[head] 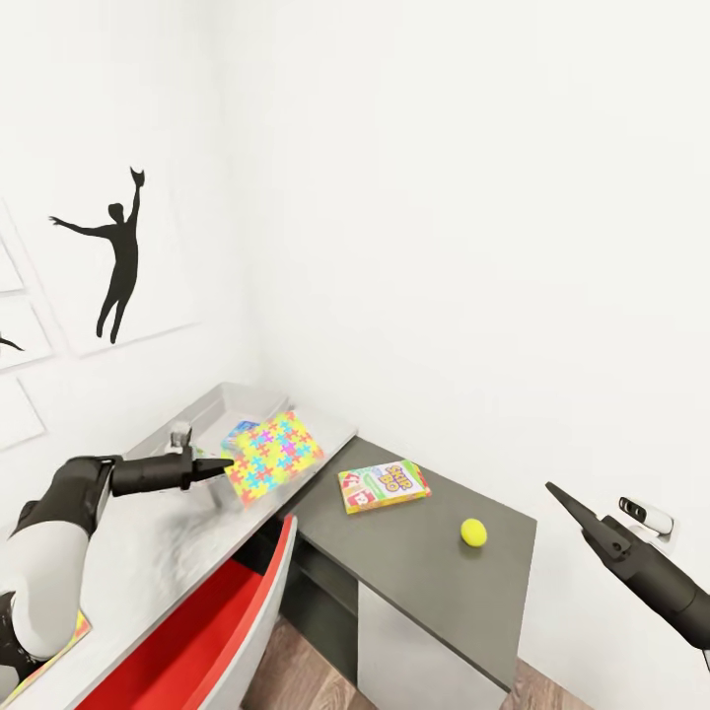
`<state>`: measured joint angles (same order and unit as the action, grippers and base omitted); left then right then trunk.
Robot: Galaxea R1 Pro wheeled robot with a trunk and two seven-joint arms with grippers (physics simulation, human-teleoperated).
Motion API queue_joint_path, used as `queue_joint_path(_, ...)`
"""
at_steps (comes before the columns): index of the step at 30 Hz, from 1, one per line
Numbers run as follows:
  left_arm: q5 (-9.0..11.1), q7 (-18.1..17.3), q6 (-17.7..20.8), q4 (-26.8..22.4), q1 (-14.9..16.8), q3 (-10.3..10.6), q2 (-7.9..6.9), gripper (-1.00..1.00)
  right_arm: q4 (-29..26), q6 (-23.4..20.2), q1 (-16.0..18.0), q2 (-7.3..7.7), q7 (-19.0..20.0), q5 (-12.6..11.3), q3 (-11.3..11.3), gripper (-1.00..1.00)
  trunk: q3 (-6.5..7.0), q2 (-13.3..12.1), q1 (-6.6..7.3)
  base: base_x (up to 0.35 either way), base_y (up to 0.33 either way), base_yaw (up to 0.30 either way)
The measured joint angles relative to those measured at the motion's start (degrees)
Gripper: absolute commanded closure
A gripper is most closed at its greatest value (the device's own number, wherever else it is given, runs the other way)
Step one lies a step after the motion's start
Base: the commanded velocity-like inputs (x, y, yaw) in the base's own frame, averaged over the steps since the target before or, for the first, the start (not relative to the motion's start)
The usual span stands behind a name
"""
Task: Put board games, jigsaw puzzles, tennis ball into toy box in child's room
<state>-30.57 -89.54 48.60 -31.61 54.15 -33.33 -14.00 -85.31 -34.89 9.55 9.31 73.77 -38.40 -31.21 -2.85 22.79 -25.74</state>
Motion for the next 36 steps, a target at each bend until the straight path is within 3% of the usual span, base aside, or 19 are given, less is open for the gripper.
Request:
queue_joint_path(7,-0.04,0.01,2.69,-3.13,0.00,0.00,0.04,1.00,0.03,-0.01,0.00,0.00,-0.02,0.02,-0.02,-1.00,0.00,0.00,0.02,0.195,0.000,0.000)
queue_joint_path(23,-0.03,0.02,2.97,-4.24,0.00,0.17,0.35,1.00,-0.03,0.03,0.01,0.00,-0.01,-0.01,-0.07,-1.00,0.01,0.00,0.01,0.148,-0.055,-0.002)
queue_joint_path(36,-0.03,0.03,2.93,-4.31,0.01,0.34,0.11,1.00,-0.19,-0.01,-0.02,0.01,-0.01,-0.08,-0.07,-1.00,0.86,0.01,0.00,0.032,0.024,-0.154)
